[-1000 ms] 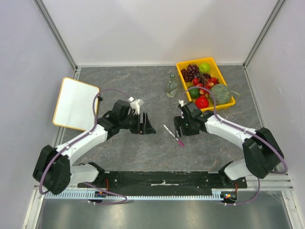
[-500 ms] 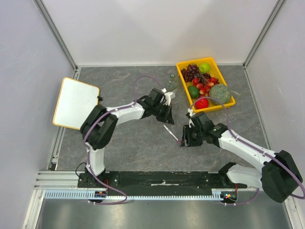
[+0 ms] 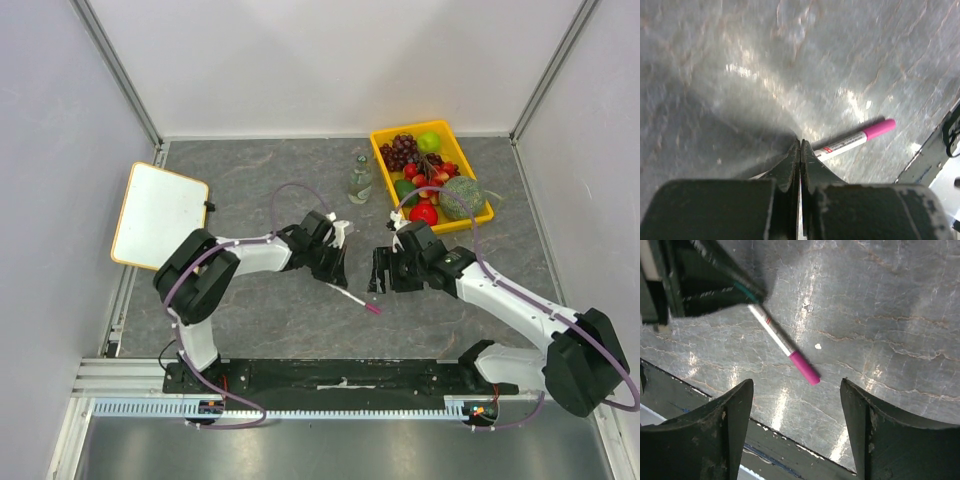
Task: Write a sentence on the whiteboard
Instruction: Adjust the whiteboard marker at the center of the board.
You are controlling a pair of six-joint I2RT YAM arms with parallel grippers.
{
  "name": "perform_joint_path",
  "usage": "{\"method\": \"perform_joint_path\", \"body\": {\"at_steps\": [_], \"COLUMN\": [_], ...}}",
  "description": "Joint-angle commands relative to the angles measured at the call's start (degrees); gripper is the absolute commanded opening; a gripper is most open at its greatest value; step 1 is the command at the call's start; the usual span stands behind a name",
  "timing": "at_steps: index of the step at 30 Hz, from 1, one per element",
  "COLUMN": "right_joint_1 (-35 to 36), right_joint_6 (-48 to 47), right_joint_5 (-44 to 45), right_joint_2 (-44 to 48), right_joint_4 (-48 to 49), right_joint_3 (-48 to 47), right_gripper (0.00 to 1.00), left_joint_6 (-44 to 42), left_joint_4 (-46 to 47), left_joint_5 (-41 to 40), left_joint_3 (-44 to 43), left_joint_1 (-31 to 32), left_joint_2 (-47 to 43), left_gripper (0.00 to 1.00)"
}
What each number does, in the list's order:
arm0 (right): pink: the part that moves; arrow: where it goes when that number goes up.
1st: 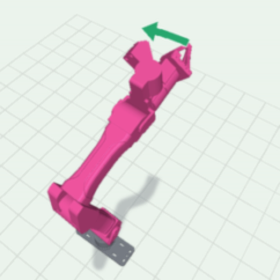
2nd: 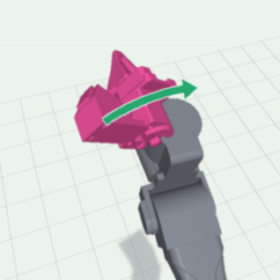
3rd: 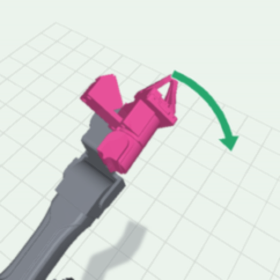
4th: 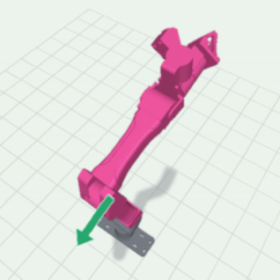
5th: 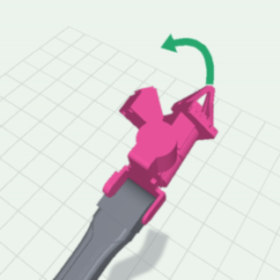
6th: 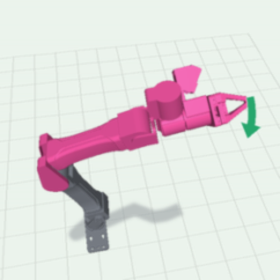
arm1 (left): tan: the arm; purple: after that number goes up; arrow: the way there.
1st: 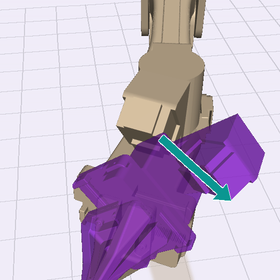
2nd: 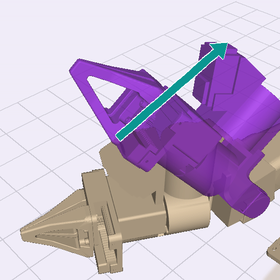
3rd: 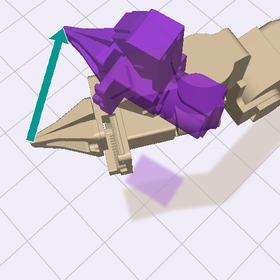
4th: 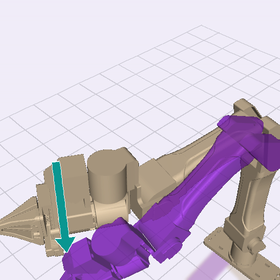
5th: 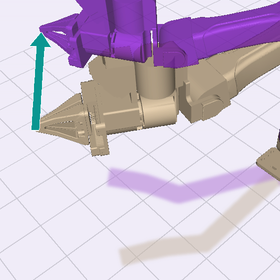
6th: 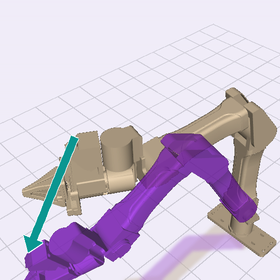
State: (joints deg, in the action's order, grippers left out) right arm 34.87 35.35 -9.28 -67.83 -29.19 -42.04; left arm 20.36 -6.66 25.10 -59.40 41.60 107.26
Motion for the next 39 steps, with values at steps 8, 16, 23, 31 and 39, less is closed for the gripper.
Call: {"method": "perform_joint_path", "body": {"at_steps": [8,16,23,31,39], "right_joint_1": [-0.07,5.46,8.37,8.46,8.46], "right_joint_6": [0.85,0.86,-1.07,-2.30,-2.66], "right_joint_5": [-8.19,-14.72,-8.93,6.98,11.04], "right_joint_2": [-1.43,-2.03,-9.76,-15.39,-22.25], "right_joint_4": [4.93,9.85,9.24,7.57,10.82], "right_joint_3": [0.90,6.88,6.89,1.01,-6.91], "right_gripper": [0.80,0.25,0.00,0.00,0.00], "left_joint_6": [7.41,4.60,4.95,8.20,12.94], "left_joint_4": [-1.25,-8.54,-6.44,-1.96,2.34], "left_joint_5": [-6.37,-16.40,-14.12,-9.37,-8.40], "left_joint_3": [10.79,10.70,13.07,18.43,22.04], "left_joint_1": [4.80,4.89,4.89,5.15,8.84], "left_joint_2": [-6.89,-9.79,-9.53,-12.86,-16.56], "left_gripper": [0.02,0.02,0.02,0.02,0.02]}}
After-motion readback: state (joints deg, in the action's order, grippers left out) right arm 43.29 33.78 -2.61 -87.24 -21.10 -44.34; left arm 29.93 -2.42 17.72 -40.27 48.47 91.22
